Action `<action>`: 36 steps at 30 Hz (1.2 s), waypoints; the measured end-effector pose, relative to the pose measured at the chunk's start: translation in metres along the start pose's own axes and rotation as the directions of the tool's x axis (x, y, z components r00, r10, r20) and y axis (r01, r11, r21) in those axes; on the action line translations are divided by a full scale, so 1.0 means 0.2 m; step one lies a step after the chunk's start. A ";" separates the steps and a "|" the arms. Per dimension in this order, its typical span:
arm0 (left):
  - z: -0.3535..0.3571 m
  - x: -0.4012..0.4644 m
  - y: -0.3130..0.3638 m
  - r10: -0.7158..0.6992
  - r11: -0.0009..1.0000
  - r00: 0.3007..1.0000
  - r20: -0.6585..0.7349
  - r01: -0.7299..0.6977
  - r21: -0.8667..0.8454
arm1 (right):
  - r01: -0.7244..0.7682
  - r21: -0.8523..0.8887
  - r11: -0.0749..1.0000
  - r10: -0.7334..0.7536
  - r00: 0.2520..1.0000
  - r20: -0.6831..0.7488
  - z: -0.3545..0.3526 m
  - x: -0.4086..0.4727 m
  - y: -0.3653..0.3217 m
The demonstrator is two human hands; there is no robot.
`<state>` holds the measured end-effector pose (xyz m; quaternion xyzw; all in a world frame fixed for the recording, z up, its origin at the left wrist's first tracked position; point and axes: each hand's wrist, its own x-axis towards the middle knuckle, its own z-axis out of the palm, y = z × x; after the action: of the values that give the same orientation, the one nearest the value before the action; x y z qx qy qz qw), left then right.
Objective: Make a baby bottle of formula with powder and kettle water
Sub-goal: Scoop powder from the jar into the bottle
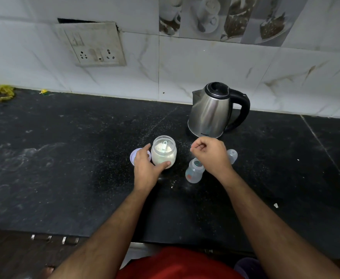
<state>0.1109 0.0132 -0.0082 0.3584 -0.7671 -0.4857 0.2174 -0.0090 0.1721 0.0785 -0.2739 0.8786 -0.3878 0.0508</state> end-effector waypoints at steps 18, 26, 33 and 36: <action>-0.02 0.14 0.06 0.156 0.988 0.944 0.292 -0.145 -0.058 | 0.513 -0.660 0.548 -0.064 0.813 0.579 0.28 0.29 -0.30; -0.02 0.16 0.04 0.141 0.989 0.942 0.304 -0.144 -0.011 | 0.598 -0.755 0.268 0.009 0.782 0.623 0.40 0.31 -0.32; -0.01 0.15 0.05 0.140 0.989 0.943 0.302 -0.150 0.009 | 0.569 -0.785 0.245 0.057 0.800 0.597 0.42 0.30 -0.32; -0.01 0.14 0.05 0.132 0.989 0.946 0.296 -0.145 0.020 | 0.586 -0.769 0.253 0.053 0.786 0.616 0.40 0.30 -0.33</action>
<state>0.0903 -0.0074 0.0012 0.2320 -0.8241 -0.5010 0.1270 -0.0061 0.0521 0.0769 -0.4969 0.8161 0.2911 0.0487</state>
